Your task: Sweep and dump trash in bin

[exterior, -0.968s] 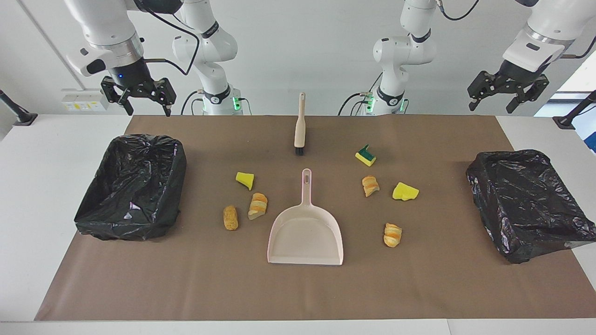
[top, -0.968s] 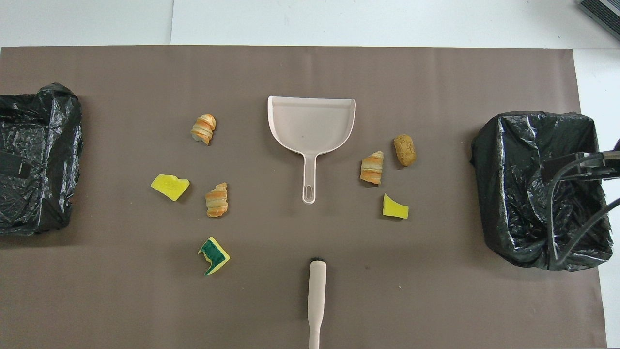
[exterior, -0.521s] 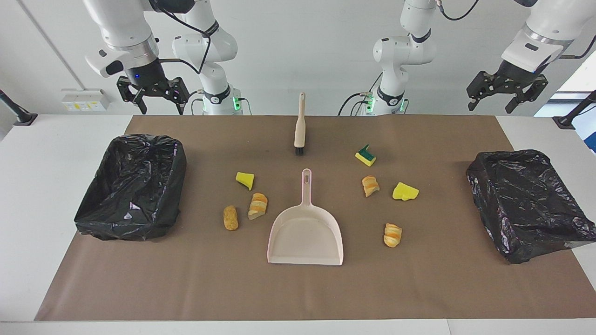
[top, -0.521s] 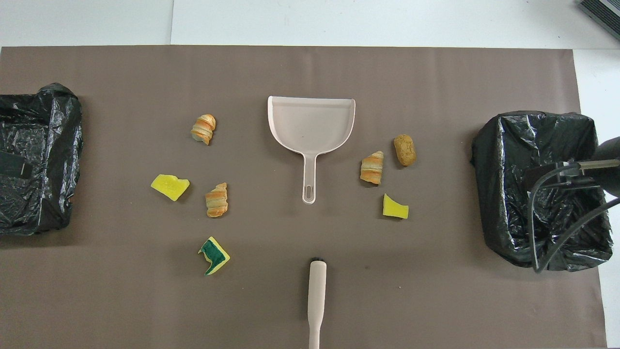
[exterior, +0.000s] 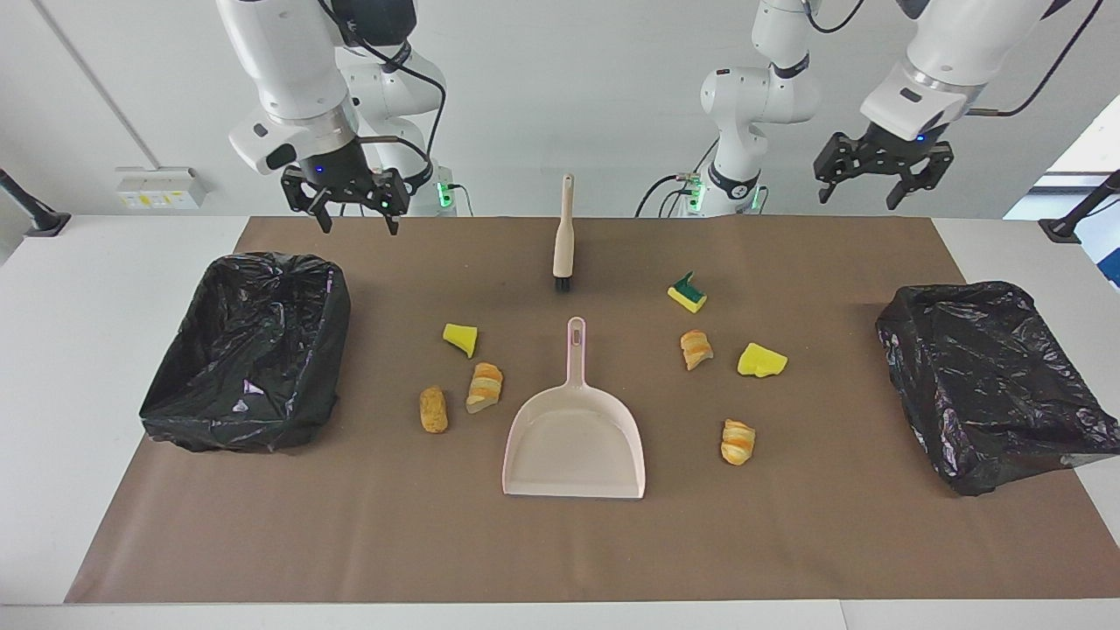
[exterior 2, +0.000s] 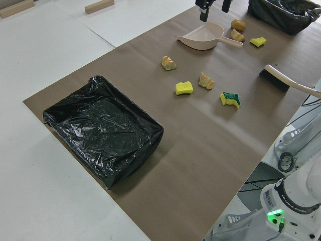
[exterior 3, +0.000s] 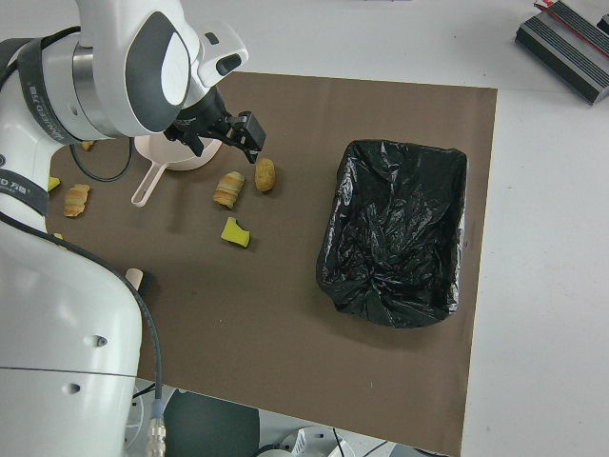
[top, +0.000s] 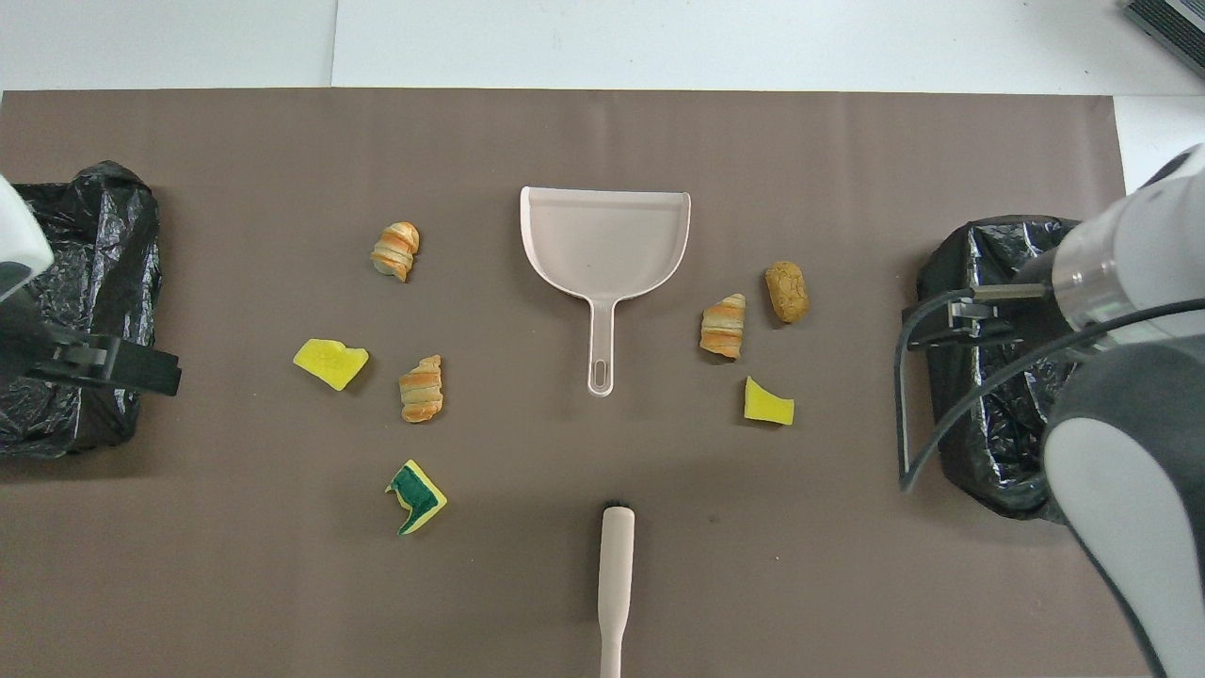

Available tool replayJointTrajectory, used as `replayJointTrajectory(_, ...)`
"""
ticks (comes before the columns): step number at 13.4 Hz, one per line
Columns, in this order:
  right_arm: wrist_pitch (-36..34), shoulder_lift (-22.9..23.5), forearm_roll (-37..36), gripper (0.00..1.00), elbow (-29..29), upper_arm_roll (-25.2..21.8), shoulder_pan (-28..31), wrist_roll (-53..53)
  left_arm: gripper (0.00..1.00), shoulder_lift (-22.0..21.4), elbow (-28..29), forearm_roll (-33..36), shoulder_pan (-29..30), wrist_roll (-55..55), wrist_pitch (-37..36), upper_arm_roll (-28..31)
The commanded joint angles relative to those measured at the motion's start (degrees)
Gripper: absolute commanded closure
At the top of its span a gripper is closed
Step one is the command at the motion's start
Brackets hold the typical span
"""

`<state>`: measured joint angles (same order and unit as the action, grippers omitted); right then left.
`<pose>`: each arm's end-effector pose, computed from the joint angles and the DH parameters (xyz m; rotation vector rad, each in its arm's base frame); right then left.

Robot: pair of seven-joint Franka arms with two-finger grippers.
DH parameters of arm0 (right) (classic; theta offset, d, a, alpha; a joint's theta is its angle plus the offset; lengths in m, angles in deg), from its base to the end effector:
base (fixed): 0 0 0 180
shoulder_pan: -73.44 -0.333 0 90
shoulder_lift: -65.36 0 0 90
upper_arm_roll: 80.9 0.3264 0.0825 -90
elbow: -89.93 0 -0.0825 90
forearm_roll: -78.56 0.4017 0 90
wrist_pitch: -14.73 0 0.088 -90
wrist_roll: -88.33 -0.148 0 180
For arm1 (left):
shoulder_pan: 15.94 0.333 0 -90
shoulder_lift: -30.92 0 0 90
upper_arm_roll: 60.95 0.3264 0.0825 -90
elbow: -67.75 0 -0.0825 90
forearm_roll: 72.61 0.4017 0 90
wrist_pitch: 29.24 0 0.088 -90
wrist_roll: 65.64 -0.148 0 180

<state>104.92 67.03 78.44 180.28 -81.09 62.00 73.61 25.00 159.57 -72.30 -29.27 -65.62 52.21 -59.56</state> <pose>0.5685 0.1128 0.5744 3.1305 -0.0948 -0.0480 0.5085 -0.1060 0.6228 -3.1115 0.3243 0.1205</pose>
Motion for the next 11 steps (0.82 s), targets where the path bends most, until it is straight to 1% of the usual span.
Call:
replayJointTrajectory(1, 1.31, 12.44, 1.26, 0.00, -11.30, 0.37, -3.92, -8.80, 0.00, -7.42, 12.20, -0.40, -9.05, 7.95, 5.19, 0.72)
replayJointTrajectory(2, 1.14, 16.74, 1.26, 0.00, -15.51, 0.37, -4.90, -10.66, 0.00, -9.27, 16.25, -0.40, -12.48, 11.46, 7.56, 0.72)
replayJointTrajectory(3, 1.05, 20.35, 1.35, 0.00, -18.34, 0.89, -5.26, -11.29, 0.00, -10.33, 19.85, -0.40, -15.82, 14.98, 9.76, 0.28)
replayJointTrajectory(4, 2.27, 22.30, 1.26, 0.00, -18.72, 2.37, -5.26, -11.64, 0.00, -10.60, 22.59, -0.40, -19.77, 19.10, 12.04, 0.28)
replayJointTrajectory(5, 4.02, 23.89, 1.26, 0.00, -18.98, 2.91, -5.52, -13.13, 0.00, -10.78, 24.62, -0.40, -23.55, 23.49, 14.33, 0.28)
replayJointTrajectory(7, 5.70, 27.32, 1.26, 0.00, -20.38, 5.36, -5.79, -16.03, 0.00, -12.36, 28.75, -0.40, -29.71, 29.57, 17.50, 0.19)
replayJointTrajectory(8, 6.84, 28.46, 1.17, 0.00, -20.39, 5.90, -6.83, -17.69, 0.00, -12.97, 30.51, -0.57, -31.91, 32.12, 19.08, 0.19)
replayJointTrajectory(9, 7.72, 29.87, 1.17, 0.00, -20.39, 5.82, -9.28, -20.84, 0.00, -13.15, 32.00, -0.92, -34.63, 34.50, 20.84, 0.10)
replayJointTrajectory(11, 10.61, 32.07, 1.35, 0.00, -20.04, 6.17, -11.32, -22.45, 0.00, -12.72, 35.25, -2.15, -39.82, 37.23, 25.22, 0.10)
